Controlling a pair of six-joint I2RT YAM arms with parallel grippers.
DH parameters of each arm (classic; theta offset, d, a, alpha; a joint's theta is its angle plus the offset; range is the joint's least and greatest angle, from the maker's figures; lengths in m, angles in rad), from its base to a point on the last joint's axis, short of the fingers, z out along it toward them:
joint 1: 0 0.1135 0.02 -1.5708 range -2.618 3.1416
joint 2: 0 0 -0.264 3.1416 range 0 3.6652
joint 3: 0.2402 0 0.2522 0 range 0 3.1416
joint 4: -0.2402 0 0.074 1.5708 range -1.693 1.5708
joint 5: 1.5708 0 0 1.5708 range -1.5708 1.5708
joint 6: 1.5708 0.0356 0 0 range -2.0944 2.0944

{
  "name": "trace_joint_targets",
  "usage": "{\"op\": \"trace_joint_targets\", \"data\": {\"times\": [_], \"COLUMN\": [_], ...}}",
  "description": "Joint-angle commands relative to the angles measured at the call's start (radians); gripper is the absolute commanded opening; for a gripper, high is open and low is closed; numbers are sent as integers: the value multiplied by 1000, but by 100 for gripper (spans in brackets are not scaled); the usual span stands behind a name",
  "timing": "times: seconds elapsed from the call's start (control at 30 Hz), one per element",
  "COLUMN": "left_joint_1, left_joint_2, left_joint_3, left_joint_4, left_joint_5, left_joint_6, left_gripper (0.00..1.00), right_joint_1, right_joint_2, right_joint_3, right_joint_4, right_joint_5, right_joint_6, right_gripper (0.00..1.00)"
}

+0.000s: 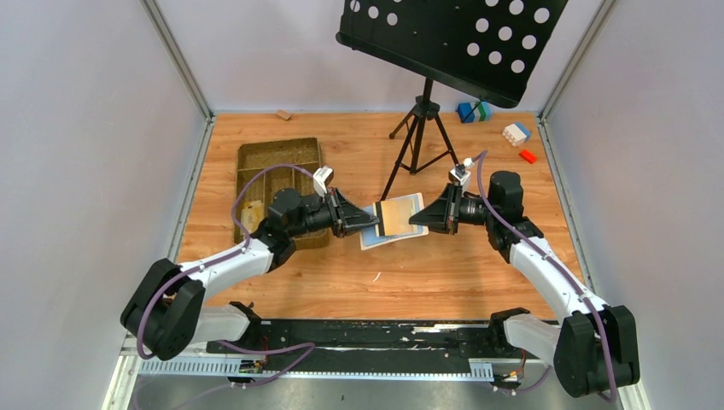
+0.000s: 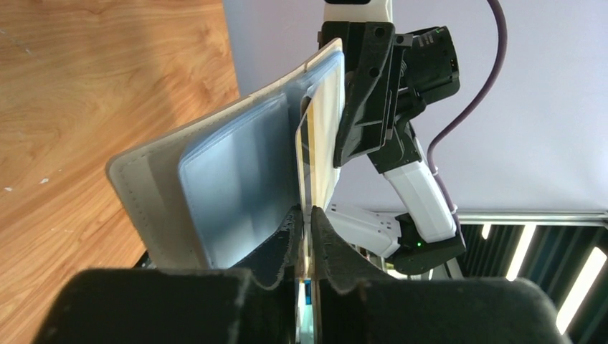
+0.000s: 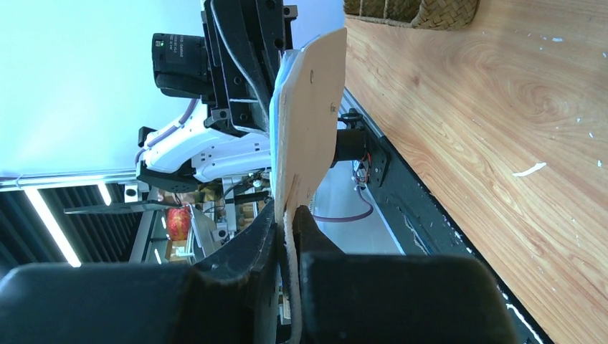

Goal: Take the credit cards out of the card holder
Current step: Remove the credit card from the card holder.

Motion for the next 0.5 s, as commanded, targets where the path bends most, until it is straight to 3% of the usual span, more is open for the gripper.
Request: {"op": "trace_joint_targets", "data": {"times": [0.0,0.27,0.47], "left_joint_1": [-16,-22,-38], "left_joint_2": [18,36,62], "left_joint_3": [37,37,58], "left_joint_4": [124,137,129], "left_joint_5": [9,4,4], "left_joint_6": [-34,-44,-46], "left_gripper": [18,32,28], "right_joint_1": [10,11,16], "right_joint_2": [-6,-7,-4], "right_joint_3": [41,41,43], "right_joint_4": [63,88,109], "right_joint_5": [-17,-22,-27], "right_joint_6": [22,39,51], "right_gripper": [0,0,0]}}
